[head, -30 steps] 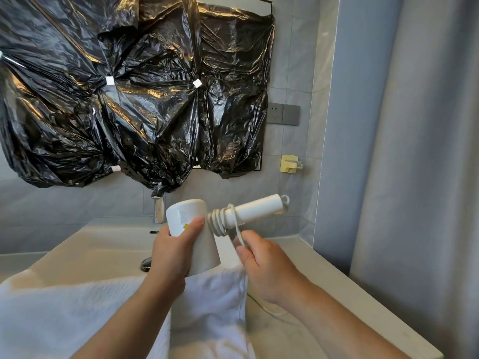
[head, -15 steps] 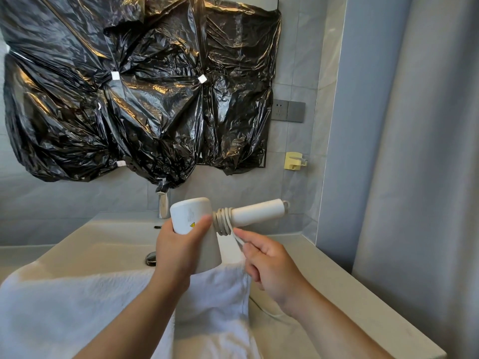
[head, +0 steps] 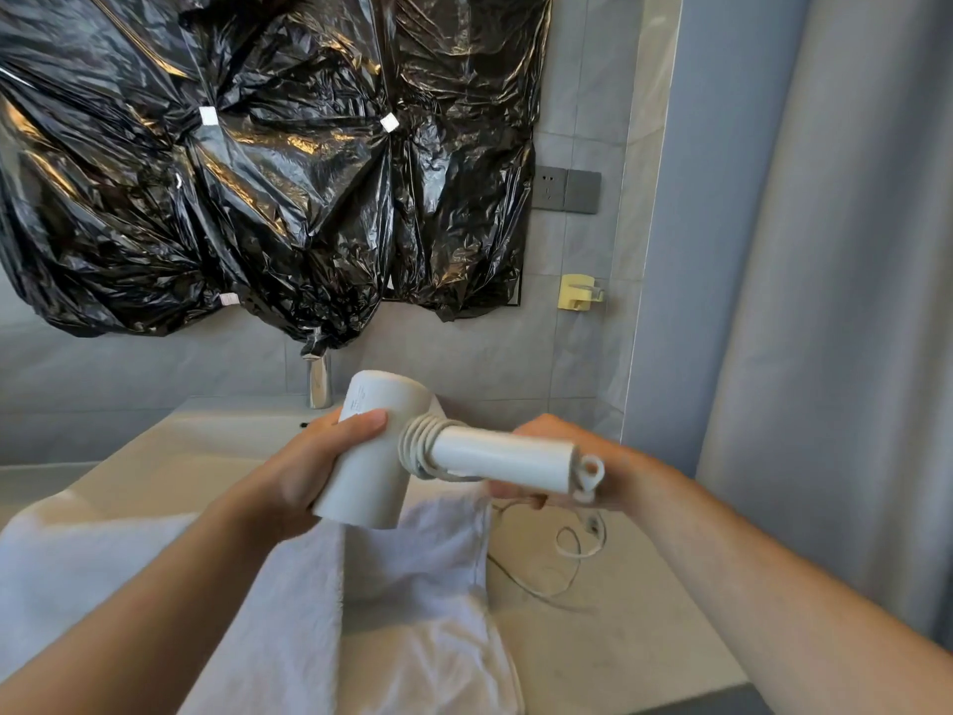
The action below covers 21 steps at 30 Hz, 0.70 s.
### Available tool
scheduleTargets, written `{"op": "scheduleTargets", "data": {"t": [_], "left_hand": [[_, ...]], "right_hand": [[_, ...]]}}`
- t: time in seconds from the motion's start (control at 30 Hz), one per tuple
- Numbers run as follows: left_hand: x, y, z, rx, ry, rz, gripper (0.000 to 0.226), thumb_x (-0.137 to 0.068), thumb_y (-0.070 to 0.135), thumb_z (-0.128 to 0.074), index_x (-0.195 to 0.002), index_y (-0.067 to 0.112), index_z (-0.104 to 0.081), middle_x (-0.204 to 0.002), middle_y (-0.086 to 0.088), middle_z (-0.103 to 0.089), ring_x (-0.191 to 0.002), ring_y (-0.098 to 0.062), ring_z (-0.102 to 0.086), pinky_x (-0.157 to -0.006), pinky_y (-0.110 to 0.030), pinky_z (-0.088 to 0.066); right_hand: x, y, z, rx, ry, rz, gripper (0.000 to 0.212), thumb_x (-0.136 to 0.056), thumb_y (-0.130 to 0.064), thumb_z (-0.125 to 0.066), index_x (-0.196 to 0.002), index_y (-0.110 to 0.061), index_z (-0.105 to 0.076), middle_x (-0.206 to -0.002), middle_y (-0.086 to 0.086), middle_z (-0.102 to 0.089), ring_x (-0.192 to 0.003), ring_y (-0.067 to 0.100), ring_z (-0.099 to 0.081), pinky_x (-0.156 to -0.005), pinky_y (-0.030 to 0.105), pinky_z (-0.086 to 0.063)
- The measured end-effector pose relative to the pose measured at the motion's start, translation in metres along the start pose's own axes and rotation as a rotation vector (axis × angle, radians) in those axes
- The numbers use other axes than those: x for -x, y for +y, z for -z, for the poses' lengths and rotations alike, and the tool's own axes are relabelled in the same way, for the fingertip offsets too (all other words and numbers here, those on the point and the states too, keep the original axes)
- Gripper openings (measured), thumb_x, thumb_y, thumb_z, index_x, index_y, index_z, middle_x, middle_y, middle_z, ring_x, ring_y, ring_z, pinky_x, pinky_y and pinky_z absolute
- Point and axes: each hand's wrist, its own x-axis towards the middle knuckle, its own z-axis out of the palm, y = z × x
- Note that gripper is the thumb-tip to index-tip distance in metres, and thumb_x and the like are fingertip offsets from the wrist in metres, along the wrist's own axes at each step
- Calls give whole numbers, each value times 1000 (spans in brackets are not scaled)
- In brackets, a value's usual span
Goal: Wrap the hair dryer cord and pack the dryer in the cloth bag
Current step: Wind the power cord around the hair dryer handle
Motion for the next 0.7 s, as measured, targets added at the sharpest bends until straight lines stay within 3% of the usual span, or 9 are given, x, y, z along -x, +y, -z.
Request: {"op": "scheduleTargets", "data": {"t": [0.1,0.17,0.27,0.33,0.4,0.47,0.57,0.7], "left_hand": [[3,4,6,-104,-82,-8,96,-34,59,-90,-111,7,-63,-88,-20,-73,-72,-32,-71,-56,-38,-57],[3,8,6,-239,-89,-48,81,-41,51,-89,-107,11,-65,-88,-16,-74,-74,-30,-71,-59,-39,-58],[1,13,1,-489,-25,-134,59,-49,44,-81,-100,20,-67,-82,-3,-74,-70,-15,-70,-60,-29,-57],[-2,13,-4,-586,25,-181,51,-51,42,-81,-97,25,-67,-83,3,-74,-67,-7,-69,-58,-24,-55],[-4,8,-8,-641,90,-221,52,-50,46,-81,-97,30,-66,-82,5,-74,-67,-6,-69,-59,-24,-55],[-7,1,-11,-701,200,-246,61,-47,53,-79,-102,34,-62,-84,6,-73,-74,-8,-69,-65,-31,-57],[-10,-10,-16,-813,388,-290,69,-48,60,-76,-110,39,-56,-93,14,-68,-86,-13,-66,-75,-40,-56],[-10,-18,-27,-671,540,-353,62,-50,59,-74,-106,37,-56,-89,16,-67,-84,-10,-64,-73,-39,-55]], "right_hand": [[-2,-10,8,128,-47,-30,8,-79,-12,-74,-74,-18,-72,-53,-13,-61,-47,1,-50,-45,17,-41],[-3,-13,9,152,-36,-38,6,-78,-14,-76,-74,-17,-71,-50,-13,-57,-44,2,-44,-42,16,-36],[-6,-10,5,187,75,-42,8,-76,-16,-78,-71,-19,-72,-54,-13,-60,-50,-2,-49,-53,16,-40],[-9,-8,-3,197,163,-55,8,-77,-17,-75,-69,-16,-72,-60,-7,-62,-58,6,-51,-59,23,-43],[-11,-7,-10,197,256,-74,13,-78,-17,-71,-65,-13,-70,-58,-3,-57,-55,11,-46,-54,24,-39],[-12,-6,-17,108,330,-118,17,-78,-14,-65,-62,-11,-67,-55,2,-53,-49,14,-40,-48,22,-35],[-14,-8,-33,-258,388,-178,18,-82,-4,-55,-70,-4,-67,-57,9,-54,-47,17,-44,-42,21,-37],[-9,-9,-49,-434,468,-84,23,-90,-4,-49,-90,-10,-72,-65,9,-54,-47,12,-45,-43,22,-42]]}}
